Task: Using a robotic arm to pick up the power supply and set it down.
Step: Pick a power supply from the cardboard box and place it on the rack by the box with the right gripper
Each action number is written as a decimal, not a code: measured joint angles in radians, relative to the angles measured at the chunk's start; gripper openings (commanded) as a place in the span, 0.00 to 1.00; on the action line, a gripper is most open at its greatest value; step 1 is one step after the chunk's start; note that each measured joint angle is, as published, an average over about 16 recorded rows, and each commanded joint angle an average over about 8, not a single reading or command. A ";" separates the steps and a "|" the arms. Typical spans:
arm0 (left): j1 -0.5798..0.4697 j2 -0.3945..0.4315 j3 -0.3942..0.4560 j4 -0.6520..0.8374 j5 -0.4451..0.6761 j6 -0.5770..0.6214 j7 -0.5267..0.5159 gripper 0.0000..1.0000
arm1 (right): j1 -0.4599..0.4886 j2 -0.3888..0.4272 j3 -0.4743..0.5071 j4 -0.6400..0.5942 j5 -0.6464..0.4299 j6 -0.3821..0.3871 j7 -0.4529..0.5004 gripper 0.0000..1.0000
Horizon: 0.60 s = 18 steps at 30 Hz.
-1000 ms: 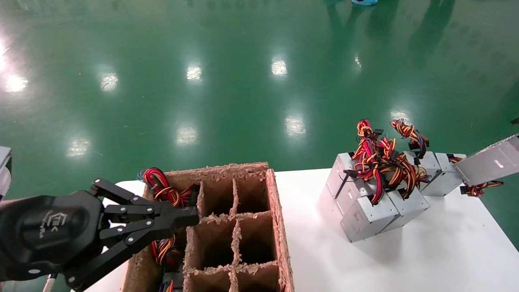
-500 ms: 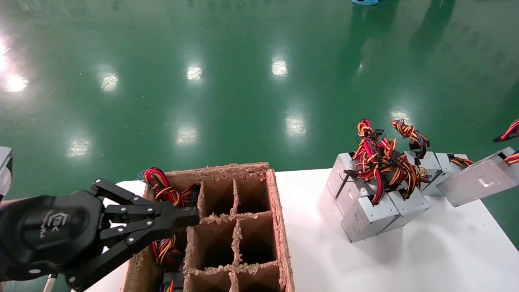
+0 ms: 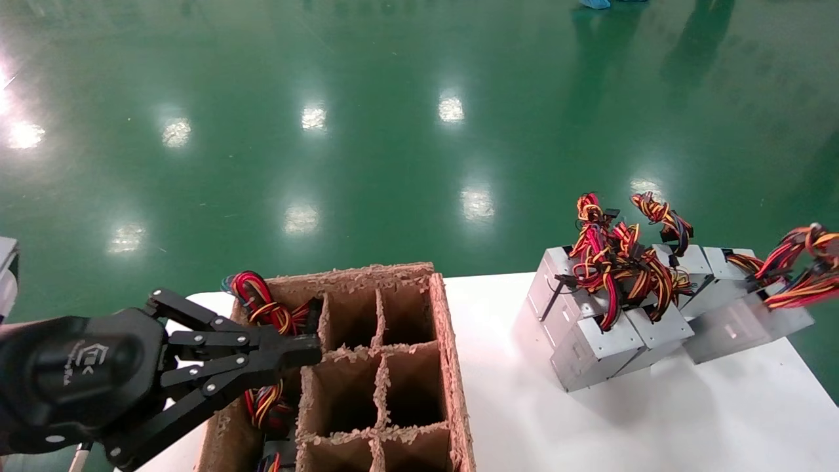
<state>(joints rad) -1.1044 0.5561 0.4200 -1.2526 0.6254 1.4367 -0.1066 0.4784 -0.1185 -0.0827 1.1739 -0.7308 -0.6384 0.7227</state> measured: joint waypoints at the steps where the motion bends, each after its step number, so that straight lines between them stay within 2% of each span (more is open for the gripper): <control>1: 0.000 0.000 0.000 0.000 0.000 0.000 0.000 0.00 | -0.005 -0.003 -0.002 0.006 0.000 0.006 0.002 0.00; 10: 0.000 0.000 0.000 0.000 0.000 0.000 0.000 0.00 | -0.031 -0.026 -0.030 0.072 -0.019 0.072 0.031 0.00; 18: 0.000 0.000 0.000 0.000 0.000 0.000 0.000 0.00 | -0.002 -0.058 -0.081 0.121 -0.072 0.138 0.069 0.00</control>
<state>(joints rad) -1.1044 0.5560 0.4200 -1.2526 0.6254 1.4367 -0.1065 0.4760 -0.1769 -0.1639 1.2947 -0.8032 -0.4999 0.7914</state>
